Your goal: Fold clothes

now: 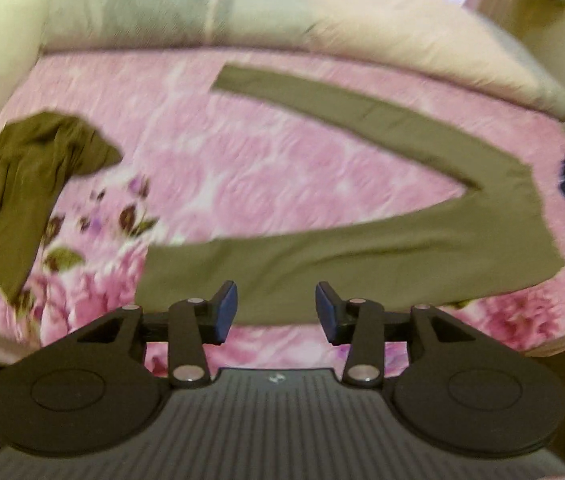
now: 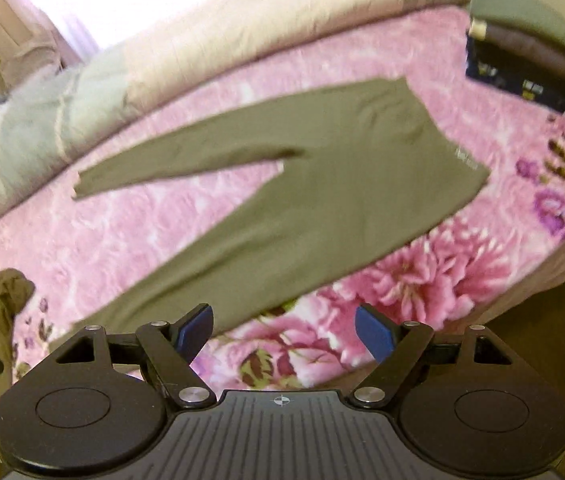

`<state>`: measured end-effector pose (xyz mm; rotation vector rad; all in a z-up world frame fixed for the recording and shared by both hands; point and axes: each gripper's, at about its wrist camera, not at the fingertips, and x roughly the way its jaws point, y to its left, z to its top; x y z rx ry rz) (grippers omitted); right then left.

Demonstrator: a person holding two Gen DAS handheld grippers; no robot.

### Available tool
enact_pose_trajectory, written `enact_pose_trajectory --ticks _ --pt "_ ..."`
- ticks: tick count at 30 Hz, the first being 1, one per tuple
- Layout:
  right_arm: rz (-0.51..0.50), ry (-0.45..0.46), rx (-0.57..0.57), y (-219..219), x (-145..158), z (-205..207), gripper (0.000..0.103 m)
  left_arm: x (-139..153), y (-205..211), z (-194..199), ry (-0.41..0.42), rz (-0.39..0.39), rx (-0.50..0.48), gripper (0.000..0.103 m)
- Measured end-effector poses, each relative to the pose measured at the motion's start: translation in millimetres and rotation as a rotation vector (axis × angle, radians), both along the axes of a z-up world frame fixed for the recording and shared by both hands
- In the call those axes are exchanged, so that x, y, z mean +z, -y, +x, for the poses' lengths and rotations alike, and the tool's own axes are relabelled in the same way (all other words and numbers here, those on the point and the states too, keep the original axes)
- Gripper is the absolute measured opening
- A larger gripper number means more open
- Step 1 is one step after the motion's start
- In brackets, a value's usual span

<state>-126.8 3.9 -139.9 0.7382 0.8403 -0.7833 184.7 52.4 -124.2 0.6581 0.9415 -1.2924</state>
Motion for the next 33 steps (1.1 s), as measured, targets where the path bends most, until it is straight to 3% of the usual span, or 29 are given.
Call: enact_pose_trajectory --ticks 8,16,23,33 --pt "-0.018 -0.011 -0.046 -24 35 -23 0.081 40 -12 -29 0.011 -0.037 -0.039 0.051" --pt "-0.02 -0.054 -0.051 -40 43 -33 0.081 54 -33 -26 0.059 -0.02 -0.009 0.052" --pt "-0.025 -0.103 -0.01 -56 39 -26 0.081 60 -51 -20 0.113 -0.005 0.017 0.054" --pt "0.018 -0.145 0.069 -71 24 -17 0.081 54 -73 -10 0.121 0.016 0.064 0.054"
